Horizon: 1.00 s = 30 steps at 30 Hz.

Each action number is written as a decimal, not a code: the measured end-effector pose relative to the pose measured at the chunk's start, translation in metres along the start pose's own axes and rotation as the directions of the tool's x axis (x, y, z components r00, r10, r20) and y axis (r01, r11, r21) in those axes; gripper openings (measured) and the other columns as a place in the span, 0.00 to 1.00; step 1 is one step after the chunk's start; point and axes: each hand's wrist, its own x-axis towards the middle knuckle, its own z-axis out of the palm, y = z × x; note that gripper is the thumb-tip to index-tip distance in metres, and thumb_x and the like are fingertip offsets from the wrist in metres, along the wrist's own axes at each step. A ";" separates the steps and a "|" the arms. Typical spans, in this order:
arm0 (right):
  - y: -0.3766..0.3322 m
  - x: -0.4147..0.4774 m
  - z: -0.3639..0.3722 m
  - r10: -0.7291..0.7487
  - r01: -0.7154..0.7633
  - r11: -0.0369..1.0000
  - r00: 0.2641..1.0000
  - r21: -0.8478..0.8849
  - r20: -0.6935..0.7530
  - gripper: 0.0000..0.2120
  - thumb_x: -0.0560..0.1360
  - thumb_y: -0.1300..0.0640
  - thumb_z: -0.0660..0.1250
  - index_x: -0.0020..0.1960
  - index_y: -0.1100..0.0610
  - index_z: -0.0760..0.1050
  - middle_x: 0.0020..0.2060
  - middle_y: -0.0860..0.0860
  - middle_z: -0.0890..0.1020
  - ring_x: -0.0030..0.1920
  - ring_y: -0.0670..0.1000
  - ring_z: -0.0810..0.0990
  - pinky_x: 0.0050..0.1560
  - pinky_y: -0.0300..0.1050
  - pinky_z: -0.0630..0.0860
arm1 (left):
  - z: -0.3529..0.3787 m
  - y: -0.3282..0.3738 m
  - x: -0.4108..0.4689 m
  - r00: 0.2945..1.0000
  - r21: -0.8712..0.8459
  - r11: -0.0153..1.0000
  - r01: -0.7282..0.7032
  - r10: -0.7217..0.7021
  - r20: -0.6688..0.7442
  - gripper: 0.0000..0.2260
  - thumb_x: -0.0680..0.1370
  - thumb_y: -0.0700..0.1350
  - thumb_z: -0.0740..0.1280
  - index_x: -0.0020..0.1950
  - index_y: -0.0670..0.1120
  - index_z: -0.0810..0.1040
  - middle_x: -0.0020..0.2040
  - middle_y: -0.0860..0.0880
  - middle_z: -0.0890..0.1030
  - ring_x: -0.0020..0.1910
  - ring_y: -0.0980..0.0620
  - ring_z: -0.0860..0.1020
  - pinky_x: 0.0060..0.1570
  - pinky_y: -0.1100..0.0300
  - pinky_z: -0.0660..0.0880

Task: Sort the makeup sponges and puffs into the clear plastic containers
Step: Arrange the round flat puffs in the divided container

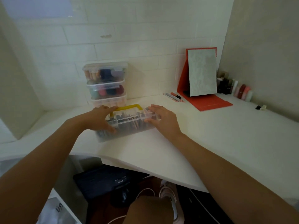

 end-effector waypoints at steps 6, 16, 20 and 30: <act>-0.029 0.010 0.046 0.019 -0.019 1.000 0.998 0.001 0.058 0.21 0.75 0.54 0.68 0.68 0.56 0.73 0.68 0.48 0.73 0.66 0.46 0.73 0.68 0.37 0.63 | -0.004 -0.028 -0.014 0.990 0.185 0.977 0.110 -0.090 -0.110 0.36 0.74 0.51 0.69 0.76 0.52 0.51 0.76 0.47 0.58 0.73 0.44 0.58 0.71 0.38 0.54; -0.027 0.033 0.096 -0.100 0.107 0.994 0.922 0.002 0.374 0.36 0.78 0.62 0.60 0.76 0.42 0.45 0.77 0.46 0.51 0.56 0.57 0.79 0.58 0.54 0.76 | 0.054 -0.057 -0.030 0.767 0.206 0.953 0.222 -0.041 -0.640 0.19 0.79 0.50 0.56 0.69 0.48 0.68 0.71 0.45 0.68 0.74 0.43 0.58 0.67 0.35 0.37; -0.017 0.046 0.101 0.164 -0.101 0.974 0.931 -0.203 0.326 0.30 0.79 0.56 0.60 0.77 0.55 0.52 0.77 0.53 0.54 0.73 0.55 0.63 0.70 0.46 0.61 | 0.041 -0.089 -0.025 0.763 0.130 0.939 0.318 -0.172 -0.623 0.17 0.80 0.45 0.57 0.70 0.51 0.67 0.73 0.47 0.65 0.75 0.46 0.55 0.66 0.32 0.37; -0.007 0.073 0.119 0.340 -0.290 0.933 0.905 -0.212 0.257 0.35 0.79 0.47 0.61 0.77 0.60 0.48 0.75 0.56 0.59 0.74 0.54 0.59 0.72 0.44 0.57 | 0.021 -0.145 -0.013 0.720 -0.033 0.935 0.354 -0.294 -0.629 0.18 0.80 0.43 0.59 0.70 0.51 0.68 0.74 0.45 0.63 0.74 0.41 0.54 0.67 0.32 0.51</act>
